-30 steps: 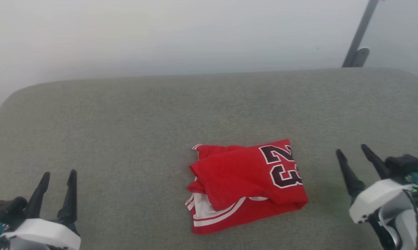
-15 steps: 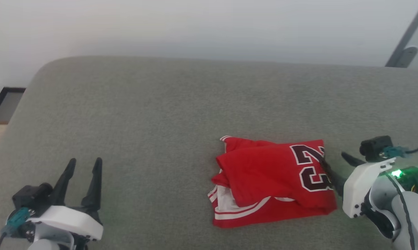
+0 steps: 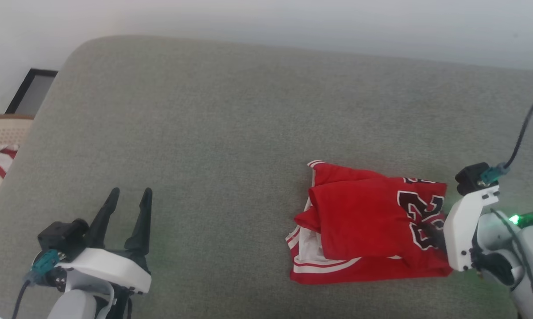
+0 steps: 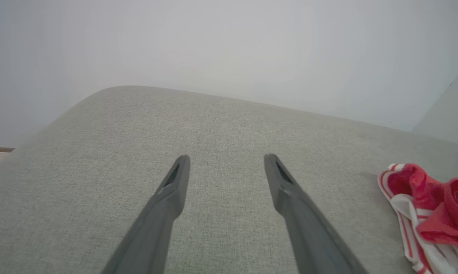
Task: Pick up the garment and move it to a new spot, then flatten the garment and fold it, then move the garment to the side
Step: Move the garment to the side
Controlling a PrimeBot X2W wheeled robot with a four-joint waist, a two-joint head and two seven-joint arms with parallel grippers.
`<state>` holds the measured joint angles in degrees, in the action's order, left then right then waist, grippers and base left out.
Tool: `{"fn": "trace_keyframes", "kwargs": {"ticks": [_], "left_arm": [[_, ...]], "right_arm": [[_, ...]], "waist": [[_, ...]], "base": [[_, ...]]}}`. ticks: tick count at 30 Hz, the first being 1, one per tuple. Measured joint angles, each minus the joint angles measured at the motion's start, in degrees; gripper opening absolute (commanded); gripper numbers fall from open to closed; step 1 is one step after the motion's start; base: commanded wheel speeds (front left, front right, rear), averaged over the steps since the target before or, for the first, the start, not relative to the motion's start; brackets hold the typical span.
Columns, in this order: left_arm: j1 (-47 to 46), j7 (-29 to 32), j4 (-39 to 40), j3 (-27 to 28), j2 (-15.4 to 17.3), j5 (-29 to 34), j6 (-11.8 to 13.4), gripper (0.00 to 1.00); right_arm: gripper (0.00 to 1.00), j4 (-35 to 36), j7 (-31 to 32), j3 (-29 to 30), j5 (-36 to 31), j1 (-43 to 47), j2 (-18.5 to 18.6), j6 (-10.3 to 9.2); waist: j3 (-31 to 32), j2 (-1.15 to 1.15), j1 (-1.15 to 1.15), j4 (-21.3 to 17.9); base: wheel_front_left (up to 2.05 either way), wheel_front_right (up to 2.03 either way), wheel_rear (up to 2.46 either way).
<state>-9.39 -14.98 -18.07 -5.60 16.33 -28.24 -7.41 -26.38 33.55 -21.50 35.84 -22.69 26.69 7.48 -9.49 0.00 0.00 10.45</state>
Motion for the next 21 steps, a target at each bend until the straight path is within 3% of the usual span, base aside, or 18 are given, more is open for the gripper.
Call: {"fn": "trace_keyframes", "kwargs": {"ticks": [2, 3, 4, 5, 14, 21], "left_arm": [[-0.5, 0.0, -0.3, -0.4, -0.2, 0.0, 0.0, 1.0], [-0.7, 0.0, -0.4, -0.6, -0.2, 0.0, 0.0, 1.0], [-0.8, 0.0, -0.5, -0.7, -0.3, 0.0, 0.0, 1.0], [-1.0, 0.0, -0.6, -0.8, -0.3, 0.0, 0.0, 1.0], [-2.6, 0.0, -1.0, -0.7, 0.0, -0.1, 0.0, 1.0], [-4.8, 0.0, -0.3, -1.0, 0.8, 0.0, 0.0, 1.0]], "right_arm": [[1.0, 0.1, 1.9, 0.4, -0.1, -0.5, 0.0, 0.01], [0.85, 0.1, 2.8, 1.0, 0.0, -0.6, -0.1, 0.01], [0.29, 0.2, 3.5, 1.2, -0.2, -0.7, -0.2, 0.01], [0.0, 0.4, 3.9, 1.4, -0.4, -0.8, -0.2, 0.01], [0.0, 3.6, 5.1, 5.6, -3.3, -0.9, -1.5, 0.16], [0.0, 5.4, 6.3, 11.1, -5.4, -2.1, 1.4, 0.07]], "waist": [[-0.6, 0.0, 0.0, 0.5], [-0.8, 0.0, 0.0, 0.7], [-1.0, 0.0, 0.0, 0.9], [-1.2, 0.0, 0.0, 1.0], [-2.0, 0.0, 0.0, -0.5], [-2.9, 0.0, 0.0, -3.5]], "base": [[0.0, 0.0, 0.0], [0.0, 0.0, 0.0], [0.0, 0.0, 0.0], [0.0, 0.0, 0.0], [0.0, 0.0, 0.0], [0.0, 0.0, 0.0]]}}
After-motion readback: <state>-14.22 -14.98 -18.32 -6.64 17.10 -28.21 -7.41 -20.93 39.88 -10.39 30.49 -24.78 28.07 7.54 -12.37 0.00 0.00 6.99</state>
